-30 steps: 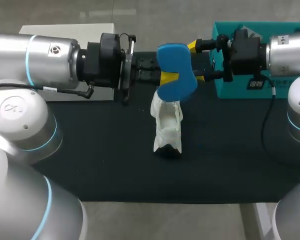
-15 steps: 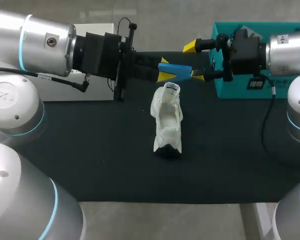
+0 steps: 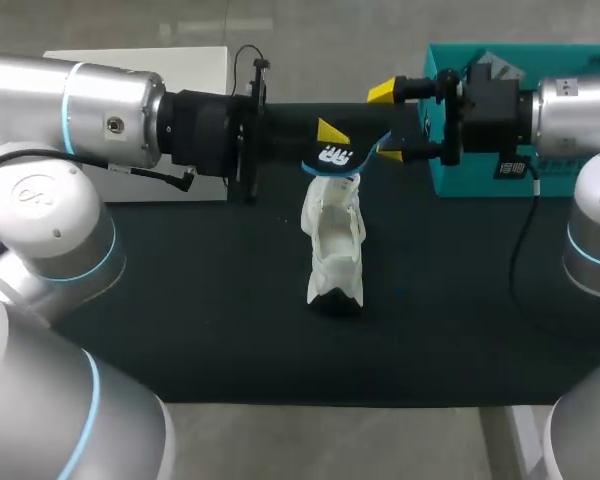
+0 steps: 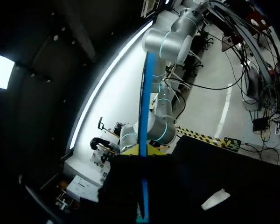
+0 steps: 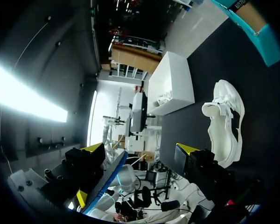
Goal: Take the shoe out of the shoebox, open the shoe tongue, remove and reinsert the insole, then place the shoe into the shoebox
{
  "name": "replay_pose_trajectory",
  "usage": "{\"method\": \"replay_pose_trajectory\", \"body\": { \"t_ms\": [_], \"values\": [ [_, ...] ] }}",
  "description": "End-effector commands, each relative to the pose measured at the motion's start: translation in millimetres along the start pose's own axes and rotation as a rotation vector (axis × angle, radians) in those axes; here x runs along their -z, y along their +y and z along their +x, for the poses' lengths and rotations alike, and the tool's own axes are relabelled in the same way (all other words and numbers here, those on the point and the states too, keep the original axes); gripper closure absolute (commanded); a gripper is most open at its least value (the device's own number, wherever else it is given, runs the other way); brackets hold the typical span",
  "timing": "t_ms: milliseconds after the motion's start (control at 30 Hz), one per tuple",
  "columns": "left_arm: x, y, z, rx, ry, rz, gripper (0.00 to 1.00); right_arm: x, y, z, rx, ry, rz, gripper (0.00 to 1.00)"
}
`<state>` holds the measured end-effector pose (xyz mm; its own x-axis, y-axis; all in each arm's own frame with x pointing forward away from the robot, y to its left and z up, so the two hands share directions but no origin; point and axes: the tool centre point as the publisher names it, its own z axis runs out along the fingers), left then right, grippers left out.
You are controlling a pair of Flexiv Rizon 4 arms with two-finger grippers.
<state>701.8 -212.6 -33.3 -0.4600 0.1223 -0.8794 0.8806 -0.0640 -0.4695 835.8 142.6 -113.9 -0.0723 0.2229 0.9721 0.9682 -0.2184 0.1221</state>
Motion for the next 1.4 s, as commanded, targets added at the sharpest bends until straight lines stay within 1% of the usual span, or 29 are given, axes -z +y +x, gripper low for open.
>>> {"method": "replay_pose_trajectory", "body": {
  "t_ms": [33, 200, 400, 433, 533, 600, 633, 767, 867, 933, 1000, 1200, 1400],
  "values": [
    [-0.5, 6.2, -4.5, -0.095, 0.042, 0.067, 1.0, 1.4, 1.7, 0.7, -0.004, -0.015, 0.001, 0.0],
    [-0.5, 6.2, -4.5, -0.095, 0.042, 0.067, 1.0, 5.9, 2.4, 3.4, -0.009, -0.016, -0.012, 0.0],
    [-0.5, 6.2, -4.5, -0.095, 0.042, 0.067, 1.0, 7.8, 6.0, 18.0, 0.012, -0.004, -0.042, 0.0],
    [-1.2, 13.3, -1.9, -0.138, 0.03, 0.056, 1.0, 7.9, 6.4, 20.5, 0.018, -0.004, -0.048, 0.0],
    [-3.7, 34.1, 4.1, -0.225, -0.034, -0.022, 1.0, 7.5, 7.7, 25.6, 0.03, -0.004, -0.065, 0.0],
    [-4.2, 44.7, 6.6, -0.283, -0.051, -0.03, 1.0, 6.6, 8.0, 27.5, 0.033, -0.004, -0.071, 0.0],
    [-4.9, 49.2, 7.0, -0.295, -0.067, -0.048, 1.0, 6.0, 7.8, 28.4, 0.033, -0.003, -0.071, 0.0],
    [-6.3, 60.9, 4.8, -0.324, -0.07, -0.056, 1.0, 4.9, 6.6, 32.1, 0.039, 0.001, -0.071, 0.0],
    [-8.7, 70.7, 1.9, -0.35, -0.095, -0.047, 1.0, 3.9, 6.1, 33.4, 0.046, 0.006, -0.071, 0.0],
    [-10.3, 75.2, 0.9, -0.368, -0.09, -0.038, 1.0, 2.5, 6.1, 32.9, 0.047, 0.008, -0.07, 0.15],
    [-12.0, 80.1, -0.3, -0.39, -0.095, -0.031, 1.0, 0.7, 5.5, 31.9, 0.047, 0.011, -0.065, 0.47],
    [-13.1, 95.2, -8.2, -0.44, -0.109, -0.009, 1.0, -2.0, 2.5, 28.0, 0.033, 0.021, -0.044, 0.6],
    [-15.2, 98.1, -9.9, -0.431, -0.094, -0.004, 1.0, -4.0, 2.9, 26.8, 0.034, 0.022, -0.033, 0.62]
  ]
}}
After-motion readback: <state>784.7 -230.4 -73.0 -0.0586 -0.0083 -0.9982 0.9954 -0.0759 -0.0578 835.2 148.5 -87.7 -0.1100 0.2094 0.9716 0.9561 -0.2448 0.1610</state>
